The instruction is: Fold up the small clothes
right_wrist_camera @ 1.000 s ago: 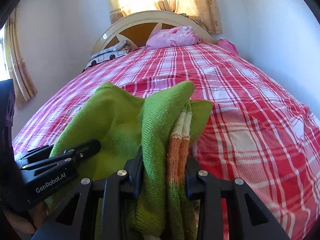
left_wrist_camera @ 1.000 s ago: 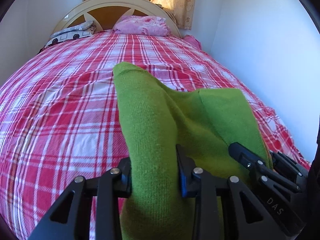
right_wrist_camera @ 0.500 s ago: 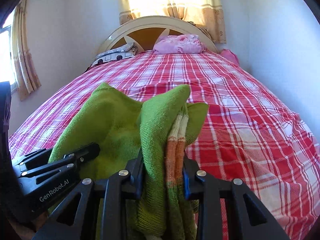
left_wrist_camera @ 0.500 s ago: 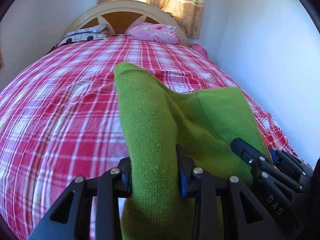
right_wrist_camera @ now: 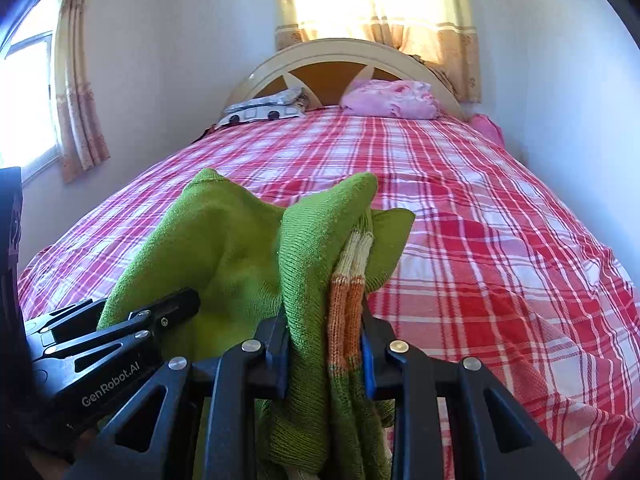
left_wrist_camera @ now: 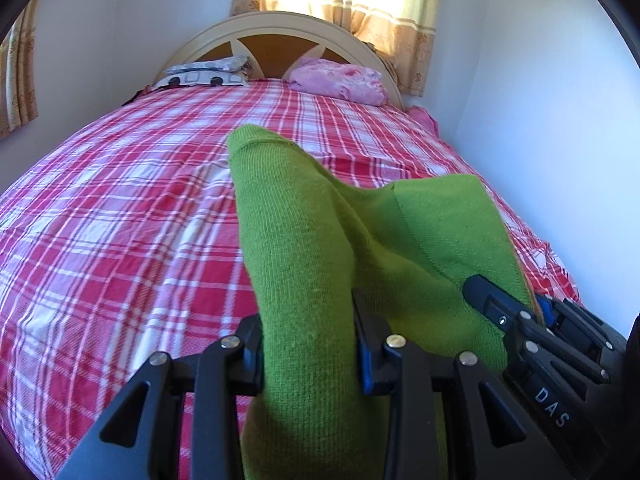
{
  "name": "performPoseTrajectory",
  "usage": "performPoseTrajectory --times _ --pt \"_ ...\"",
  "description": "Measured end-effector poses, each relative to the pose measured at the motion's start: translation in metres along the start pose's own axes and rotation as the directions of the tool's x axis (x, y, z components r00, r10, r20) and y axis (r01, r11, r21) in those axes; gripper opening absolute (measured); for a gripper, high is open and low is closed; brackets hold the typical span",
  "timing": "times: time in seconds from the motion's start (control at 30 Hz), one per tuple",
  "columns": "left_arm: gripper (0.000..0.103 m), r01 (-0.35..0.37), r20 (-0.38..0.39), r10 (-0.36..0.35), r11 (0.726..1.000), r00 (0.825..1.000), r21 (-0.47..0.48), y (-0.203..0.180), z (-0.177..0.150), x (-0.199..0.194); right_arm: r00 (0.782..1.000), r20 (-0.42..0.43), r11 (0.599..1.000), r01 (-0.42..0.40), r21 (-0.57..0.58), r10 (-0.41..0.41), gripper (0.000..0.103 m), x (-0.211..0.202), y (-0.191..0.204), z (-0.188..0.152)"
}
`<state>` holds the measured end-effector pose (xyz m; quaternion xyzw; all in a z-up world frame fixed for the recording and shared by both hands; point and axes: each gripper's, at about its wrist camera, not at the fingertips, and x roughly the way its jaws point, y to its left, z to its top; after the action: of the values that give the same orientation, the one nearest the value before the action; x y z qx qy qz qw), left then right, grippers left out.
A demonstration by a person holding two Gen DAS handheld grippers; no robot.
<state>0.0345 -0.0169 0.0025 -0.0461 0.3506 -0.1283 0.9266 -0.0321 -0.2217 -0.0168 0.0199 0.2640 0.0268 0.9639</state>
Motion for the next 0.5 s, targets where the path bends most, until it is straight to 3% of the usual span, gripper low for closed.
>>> performPoseTrajectory --times 0.5 --pt "0.035 -0.077 0.058 0.081 0.995 0.995 -0.056 0.057 -0.008 -0.045 0.996 0.031 0.994 -0.086 -0.072 0.088 0.027 -0.012 0.069 0.003"
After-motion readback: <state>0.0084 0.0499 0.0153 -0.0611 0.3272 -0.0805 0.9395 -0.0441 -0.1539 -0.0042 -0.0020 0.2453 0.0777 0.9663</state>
